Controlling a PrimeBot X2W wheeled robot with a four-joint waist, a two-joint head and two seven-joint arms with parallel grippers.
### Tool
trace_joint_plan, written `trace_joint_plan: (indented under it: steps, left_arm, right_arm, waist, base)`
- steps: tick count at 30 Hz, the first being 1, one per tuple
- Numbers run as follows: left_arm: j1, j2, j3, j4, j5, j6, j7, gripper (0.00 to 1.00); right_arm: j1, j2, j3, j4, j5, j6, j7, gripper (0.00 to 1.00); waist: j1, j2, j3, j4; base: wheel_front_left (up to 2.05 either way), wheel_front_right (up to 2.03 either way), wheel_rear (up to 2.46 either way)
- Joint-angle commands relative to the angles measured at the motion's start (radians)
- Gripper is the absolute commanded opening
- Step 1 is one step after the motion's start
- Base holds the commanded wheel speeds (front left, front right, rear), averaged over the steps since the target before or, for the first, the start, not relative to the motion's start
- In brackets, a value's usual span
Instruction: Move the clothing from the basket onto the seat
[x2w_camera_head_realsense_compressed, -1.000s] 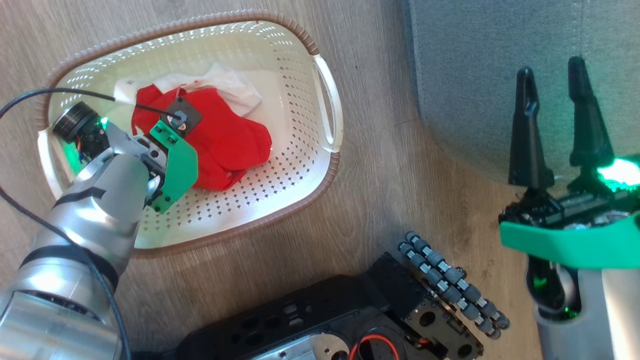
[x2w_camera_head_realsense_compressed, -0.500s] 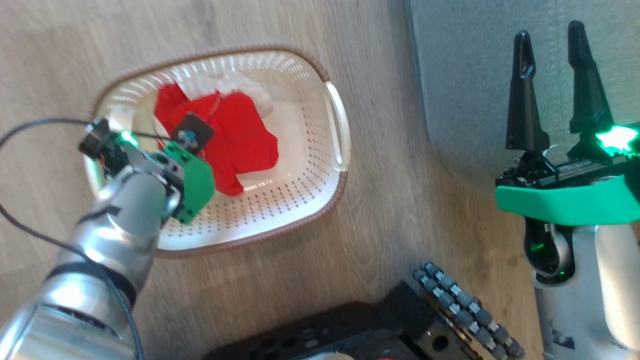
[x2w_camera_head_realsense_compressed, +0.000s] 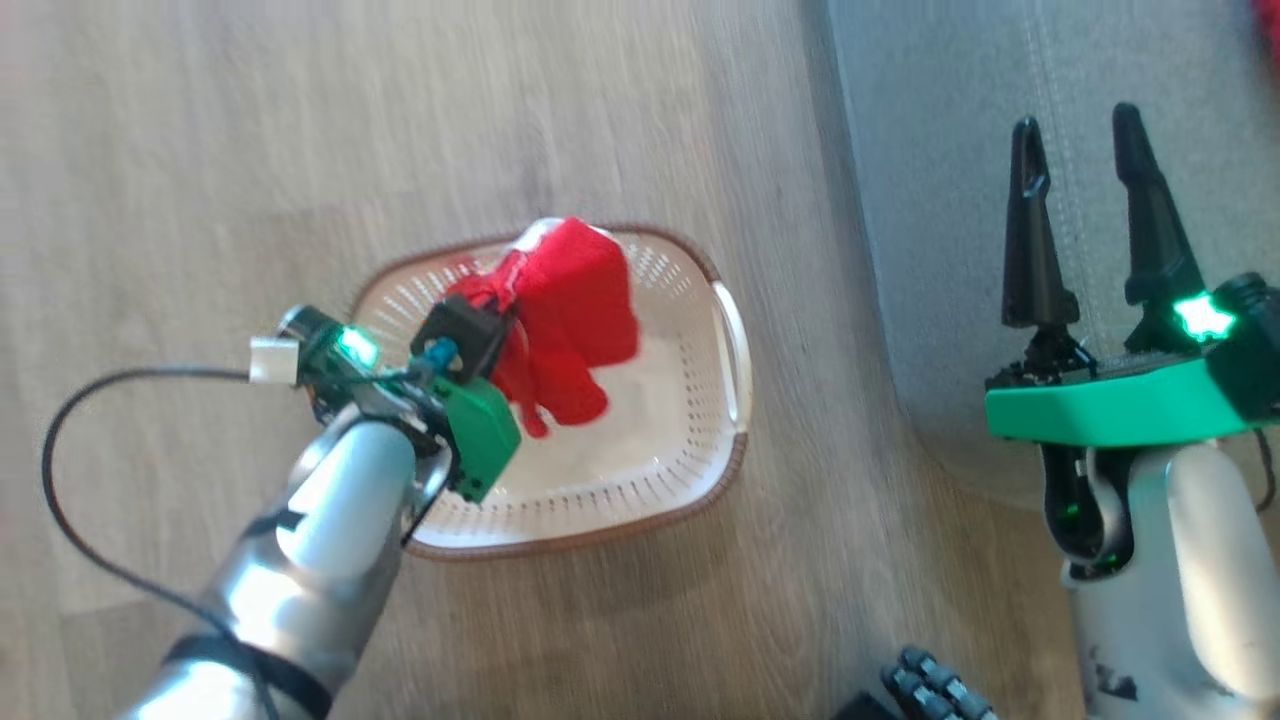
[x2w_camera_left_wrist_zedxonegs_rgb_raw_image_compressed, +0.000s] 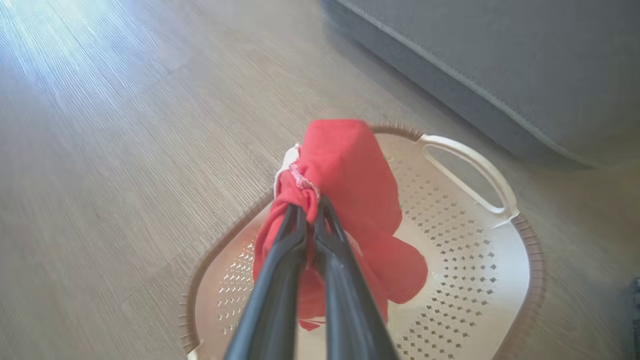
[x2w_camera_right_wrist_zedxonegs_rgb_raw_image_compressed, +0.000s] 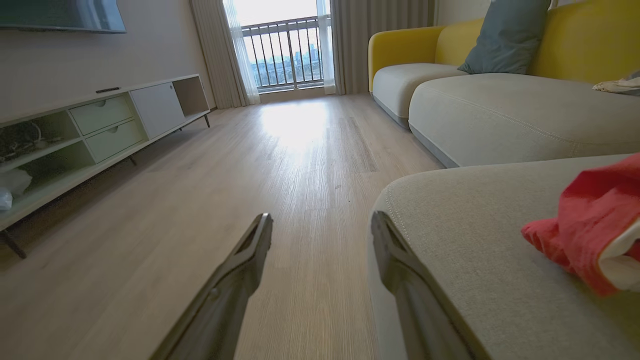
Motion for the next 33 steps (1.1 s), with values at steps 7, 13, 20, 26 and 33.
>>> trace_joint_plan:
  steps: [7, 13, 20, 26, 33]
  left_arm:
    - [0.136, 0.046, 0.096, -0.268, -0.026, 0.039, -0.014, 0.00]
    - [0.228, 0.067, 0.177, -0.489, -0.017, 0.074, -0.014, 0.00]
    - [0.312, 0.077, 0.262, -0.677, 0.000, 0.089, -0.014, 0.00]
    - [0.382, 0.051, 0.367, -0.876, 0.002, 0.091, -0.014, 0.00]
    - [0.418, 0.006, 0.457, -1.083, 0.033, 0.077, -0.014, 0.00]
  right_arm:
    - [0.054, -0.007, 0.017, 0.018, -0.021, 0.000, -0.006, 1.00]
    - [0.077, -0.007, 0.027, 0.044, -0.021, 0.000, -0.006, 1.00]
    - [0.113, -0.007, 0.032, 0.069, -0.016, 0.000, -0.006, 1.00]
    - [0.151, -0.007, 0.041, 0.075, -0.012, 0.000, -0.006, 1.00]
    - [0.182, -0.007, 0.060, 0.057, -0.014, 0.000, -0.006, 1.00]
  waist:
    - [0.0001, -0.0001, -0.186, 0.083]
    - [0.0001, -0.0001, -0.279, 0.098]
    - [0.0001, -0.0001, -0.370, 0.108]
    - [0.0001, -0.0001, -0.442, 0.118]
    - [0.0001, -0.0001, -0.469, 0.130]
  base:
    - [0.00, 0.00, 0.00]
    - [0.00, 0.00, 0.00]
    - [0.00, 0.00, 0.00]
    - [0.00, 0.00, 0.00]
    - [0.00, 0.00, 0.00]
